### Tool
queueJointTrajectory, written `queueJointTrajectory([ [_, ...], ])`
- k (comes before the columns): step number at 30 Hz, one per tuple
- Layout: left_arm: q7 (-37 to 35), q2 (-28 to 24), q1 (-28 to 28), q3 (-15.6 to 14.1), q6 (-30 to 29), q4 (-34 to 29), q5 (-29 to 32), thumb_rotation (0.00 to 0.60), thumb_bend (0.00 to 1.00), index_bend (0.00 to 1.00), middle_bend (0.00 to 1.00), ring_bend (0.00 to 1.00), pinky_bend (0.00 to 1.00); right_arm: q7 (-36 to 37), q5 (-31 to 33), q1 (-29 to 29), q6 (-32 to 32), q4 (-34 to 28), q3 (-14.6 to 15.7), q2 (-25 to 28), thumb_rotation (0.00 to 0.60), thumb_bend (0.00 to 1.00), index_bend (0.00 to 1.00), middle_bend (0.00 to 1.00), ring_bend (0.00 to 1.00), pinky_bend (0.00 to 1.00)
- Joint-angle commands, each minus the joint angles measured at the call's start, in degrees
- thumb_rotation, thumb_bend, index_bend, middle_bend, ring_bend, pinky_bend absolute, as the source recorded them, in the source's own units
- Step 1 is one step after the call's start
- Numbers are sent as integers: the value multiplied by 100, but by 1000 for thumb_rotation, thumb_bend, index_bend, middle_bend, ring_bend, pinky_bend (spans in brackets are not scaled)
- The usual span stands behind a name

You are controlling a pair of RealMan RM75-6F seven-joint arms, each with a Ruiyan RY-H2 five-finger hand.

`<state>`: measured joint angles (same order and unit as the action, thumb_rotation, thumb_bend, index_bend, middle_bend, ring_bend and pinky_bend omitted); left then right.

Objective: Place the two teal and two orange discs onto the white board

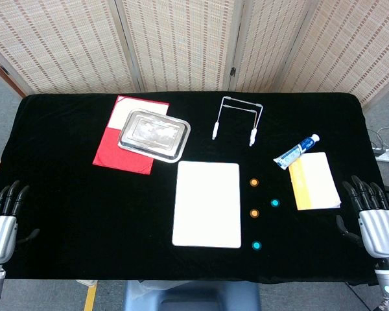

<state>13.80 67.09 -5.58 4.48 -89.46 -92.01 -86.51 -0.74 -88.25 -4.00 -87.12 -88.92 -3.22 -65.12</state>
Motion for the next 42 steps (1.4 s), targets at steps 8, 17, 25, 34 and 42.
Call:
queueJointTrajectory([
  [8, 85, -42, 5, -41, 97, -92, 76, 600, 194, 0, 0, 0, 0, 60, -105, -56, 85, -3, 45, 22, 600, 502, 0, 27, 71, 0],
  [17, 91, -94, 26, -74, 101, -173, 60, 600, 194, 0, 0, 0, 0, 140, -527, -226, 252, -41, 211, 20, 600, 501, 20, 35, 71, 0],
  [25, 44, -124, 46, -98, 75, -198, 10, 600, 194, 0, 0, 0, 0, -31, -1096, -733, 932, -121, 444, -139, 600, 502, 179, 57, 67, 0],
  [34, -10, -133, 70, -126, 65, -172, -19, 600, 194, 0, 0, 1, 0, -251, -1500, -1237, 1670, 76, 691, -630, 600, 501, 363, 38, 0, 0],
  [42, -53, -130, 84, -178, 120, -160, -25, 600, 194, 0, 0, 2, 0, -226, -1557, -1480, 2109, 336, 902, -970, 600, 501, 368, 36, 0, 0],
])
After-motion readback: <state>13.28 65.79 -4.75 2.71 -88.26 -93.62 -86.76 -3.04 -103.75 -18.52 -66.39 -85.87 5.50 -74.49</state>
